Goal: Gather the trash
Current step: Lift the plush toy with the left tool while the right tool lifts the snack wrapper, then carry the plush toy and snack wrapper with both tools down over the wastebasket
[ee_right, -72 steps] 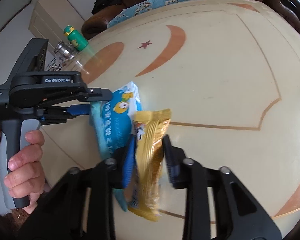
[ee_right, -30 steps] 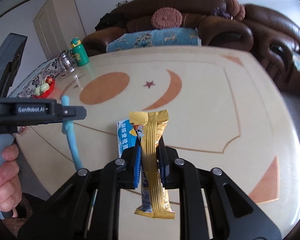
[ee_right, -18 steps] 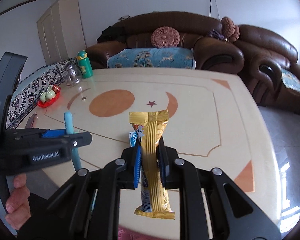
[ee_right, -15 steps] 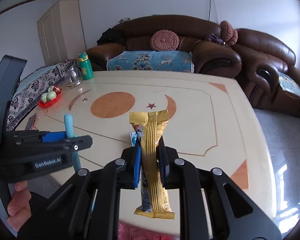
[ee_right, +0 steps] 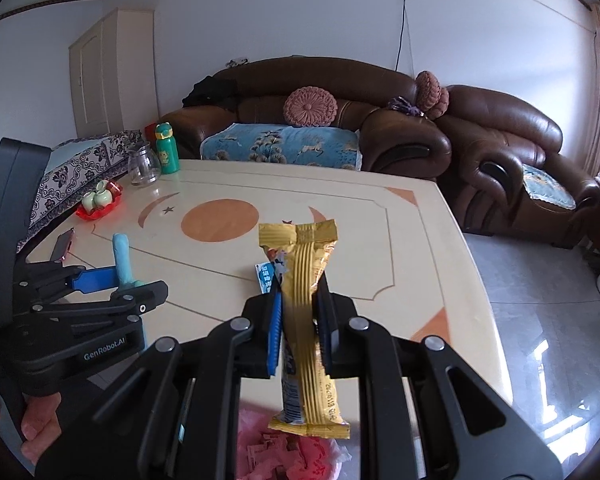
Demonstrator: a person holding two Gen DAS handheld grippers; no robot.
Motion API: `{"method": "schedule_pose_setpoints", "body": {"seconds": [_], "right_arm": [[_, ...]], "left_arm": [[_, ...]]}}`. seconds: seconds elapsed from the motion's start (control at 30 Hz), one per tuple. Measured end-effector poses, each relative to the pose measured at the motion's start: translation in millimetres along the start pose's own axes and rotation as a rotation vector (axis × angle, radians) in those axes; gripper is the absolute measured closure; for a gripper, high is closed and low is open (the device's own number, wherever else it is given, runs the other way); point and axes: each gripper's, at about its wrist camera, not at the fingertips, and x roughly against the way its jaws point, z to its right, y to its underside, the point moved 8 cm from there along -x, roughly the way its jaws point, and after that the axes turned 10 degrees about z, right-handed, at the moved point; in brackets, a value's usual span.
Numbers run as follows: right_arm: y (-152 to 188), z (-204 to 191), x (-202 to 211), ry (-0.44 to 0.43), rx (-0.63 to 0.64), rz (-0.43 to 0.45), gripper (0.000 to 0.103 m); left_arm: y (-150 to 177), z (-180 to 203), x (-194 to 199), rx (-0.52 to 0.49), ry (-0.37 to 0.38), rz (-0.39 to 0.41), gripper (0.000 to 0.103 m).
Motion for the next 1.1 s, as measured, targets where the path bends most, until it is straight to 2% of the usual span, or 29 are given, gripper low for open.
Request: {"method": "schedule_pose_setpoints", "body": {"seconds": [0.33,0.57,0.83,1.1], "right_arm": [[11,-2,52,0.034,0.009,0.023,0.087],[26,-3,82,0.05,0.008,0.019,0.087],[54,-4,93,0.062,0.005,-0.022,0.087],[86,-6,84,0.052,-0.011,-0.089,0.087]], "left_arm": [[17,19,52,-0.067,-0.018,0.063,0.059],[35,33,69,-0.098,-0.017,0.069,0.059],[59,41,69,-0.115,-0.007,0.047,0.059],[75,49,58,-0.151,-0.012,0.036,0.059]]}}
